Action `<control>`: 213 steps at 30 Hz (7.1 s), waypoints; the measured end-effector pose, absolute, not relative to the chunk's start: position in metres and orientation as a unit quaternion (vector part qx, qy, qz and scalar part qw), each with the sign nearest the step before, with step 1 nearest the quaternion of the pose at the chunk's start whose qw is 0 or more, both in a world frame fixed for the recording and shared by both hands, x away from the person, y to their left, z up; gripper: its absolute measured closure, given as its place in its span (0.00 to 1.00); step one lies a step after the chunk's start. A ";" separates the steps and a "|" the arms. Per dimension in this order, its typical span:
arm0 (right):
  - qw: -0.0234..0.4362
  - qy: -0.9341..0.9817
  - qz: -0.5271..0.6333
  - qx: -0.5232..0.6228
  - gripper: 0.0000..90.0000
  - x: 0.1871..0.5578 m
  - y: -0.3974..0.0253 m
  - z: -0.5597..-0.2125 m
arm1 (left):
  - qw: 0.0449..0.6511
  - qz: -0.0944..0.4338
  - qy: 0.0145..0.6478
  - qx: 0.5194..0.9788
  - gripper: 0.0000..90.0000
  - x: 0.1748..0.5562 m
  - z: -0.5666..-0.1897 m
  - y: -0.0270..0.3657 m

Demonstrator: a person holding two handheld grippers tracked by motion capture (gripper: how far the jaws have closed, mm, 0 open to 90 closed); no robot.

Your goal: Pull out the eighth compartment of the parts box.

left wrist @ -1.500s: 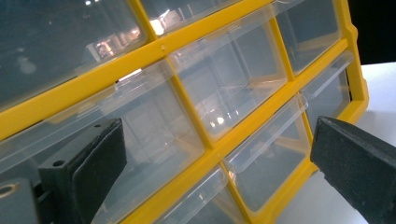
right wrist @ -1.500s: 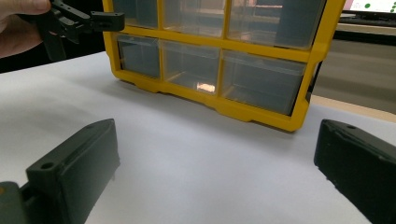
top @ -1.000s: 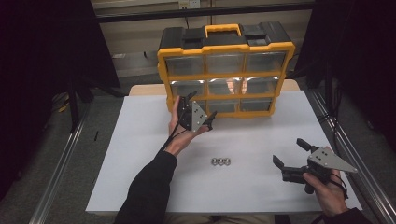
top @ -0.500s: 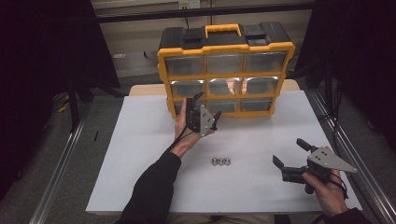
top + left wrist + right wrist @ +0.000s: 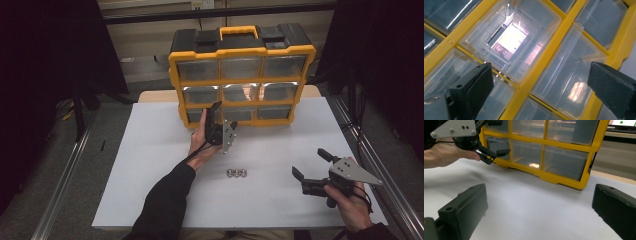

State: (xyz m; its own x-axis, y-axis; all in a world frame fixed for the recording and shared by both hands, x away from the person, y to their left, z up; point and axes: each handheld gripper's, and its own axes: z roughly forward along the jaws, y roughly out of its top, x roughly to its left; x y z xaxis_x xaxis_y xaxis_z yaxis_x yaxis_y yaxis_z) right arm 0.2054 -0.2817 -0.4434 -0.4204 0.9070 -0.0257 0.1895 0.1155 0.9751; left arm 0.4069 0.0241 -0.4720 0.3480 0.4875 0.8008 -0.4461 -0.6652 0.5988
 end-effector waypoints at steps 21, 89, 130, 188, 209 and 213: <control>0.344 0.663 0.521 0.413 0.00 0.205 -0.282 -0.443 | 0.347 0.620 -0.038 0.703 0.21 0.412 -0.484 0.020; 0.344 0.670 0.519 0.405 0.00 0.204 -0.281 -0.444 | 0.165 0.702 -0.143 0.677 0.85 0.416 -0.497 0.018; 0.345 0.668 0.520 0.406 0.00 0.204 -0.282 -0.444 | 0.244 0.694 -0.129 0.665 0.86 0.410 -0.504 0.015; 0.344 0.667 0.524 0.401 0.00 0.203 -0.282 -0.443 | 0.210 0.706 -0.136 0.662 0.87 0.363 -0.501 0.022; 0.346 0.666 0.525 0.402 0.00 0.203 -0.281 -0.443 | 0.203 0.704 -0.149 0.664 0.87 0.347 -0.499 0.028; 0.345 0.667 0.524 0.402 0.00 0.203 -0.280 -0.443 | 0.227 0.701 -0.156 0.658 0.87 0.345 -0.500 0.028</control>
State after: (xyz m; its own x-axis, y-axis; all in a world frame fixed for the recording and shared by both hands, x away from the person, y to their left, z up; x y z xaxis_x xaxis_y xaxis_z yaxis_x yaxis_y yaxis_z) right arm 0.2031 -0.2805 -0.4433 -0.4393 0.8975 -0.0390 0.1735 0.1274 0.9765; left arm 0.3452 0.0282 -0.5003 -0.0304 0.1120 0.9932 -0.5234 -0.8484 0.0796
